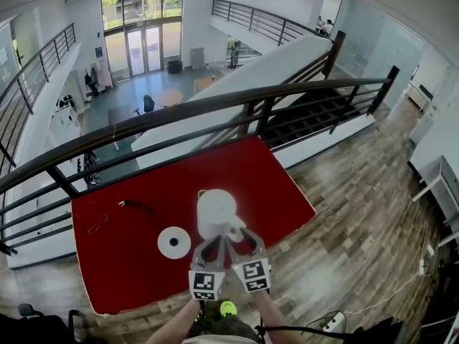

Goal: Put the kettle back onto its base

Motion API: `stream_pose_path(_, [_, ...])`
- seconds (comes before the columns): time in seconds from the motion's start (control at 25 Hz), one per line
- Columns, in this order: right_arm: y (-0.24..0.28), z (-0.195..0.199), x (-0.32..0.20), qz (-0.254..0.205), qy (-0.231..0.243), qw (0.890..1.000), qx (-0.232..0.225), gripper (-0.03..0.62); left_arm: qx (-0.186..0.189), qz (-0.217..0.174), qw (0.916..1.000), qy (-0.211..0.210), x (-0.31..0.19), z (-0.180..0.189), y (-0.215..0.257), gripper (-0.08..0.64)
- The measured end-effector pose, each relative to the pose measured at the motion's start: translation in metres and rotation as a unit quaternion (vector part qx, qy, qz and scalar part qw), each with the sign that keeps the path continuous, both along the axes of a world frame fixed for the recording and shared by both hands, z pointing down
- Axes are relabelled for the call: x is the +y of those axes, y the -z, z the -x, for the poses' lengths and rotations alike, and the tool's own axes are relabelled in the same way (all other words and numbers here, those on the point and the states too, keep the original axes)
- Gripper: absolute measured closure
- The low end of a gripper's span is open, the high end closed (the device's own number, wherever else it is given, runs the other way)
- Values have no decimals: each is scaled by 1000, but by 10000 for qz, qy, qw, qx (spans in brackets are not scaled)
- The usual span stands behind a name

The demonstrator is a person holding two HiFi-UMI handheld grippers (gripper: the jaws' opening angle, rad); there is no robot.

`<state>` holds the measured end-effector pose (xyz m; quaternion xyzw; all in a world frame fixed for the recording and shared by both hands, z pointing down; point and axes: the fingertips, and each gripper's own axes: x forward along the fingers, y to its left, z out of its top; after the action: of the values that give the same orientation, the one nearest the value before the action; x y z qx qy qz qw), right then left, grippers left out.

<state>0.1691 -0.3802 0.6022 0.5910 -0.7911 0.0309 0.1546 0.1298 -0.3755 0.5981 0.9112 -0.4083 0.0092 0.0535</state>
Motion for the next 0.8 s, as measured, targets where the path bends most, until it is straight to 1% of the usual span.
stream_pose_path(0.12, [-12,-15,-5,137,-130,9998,23,393,-73,49,10000,-17,-3,-11,-11,546])
stream_pose_path(0.24, [-20,-23,-9,231,-161,9996,41,385,-113,92,9999,-3,-6,-19,-19,546])
stream_pose_path(0.48, [-34,-33,-18,414,-133,9990,-67,382,-102,211,9997,76,-16,-29,-27,529])
stream_pose_path(0.68, [-50,-38,-27,651,-40,9977,-189,384,-232,414,9988,83,-24,-36,-45,528])
stream_pose_path(0.8, [-57,-37,-31,760,19,9969,-196,399,-329,487,9982,96,-26,-36,-52,528])
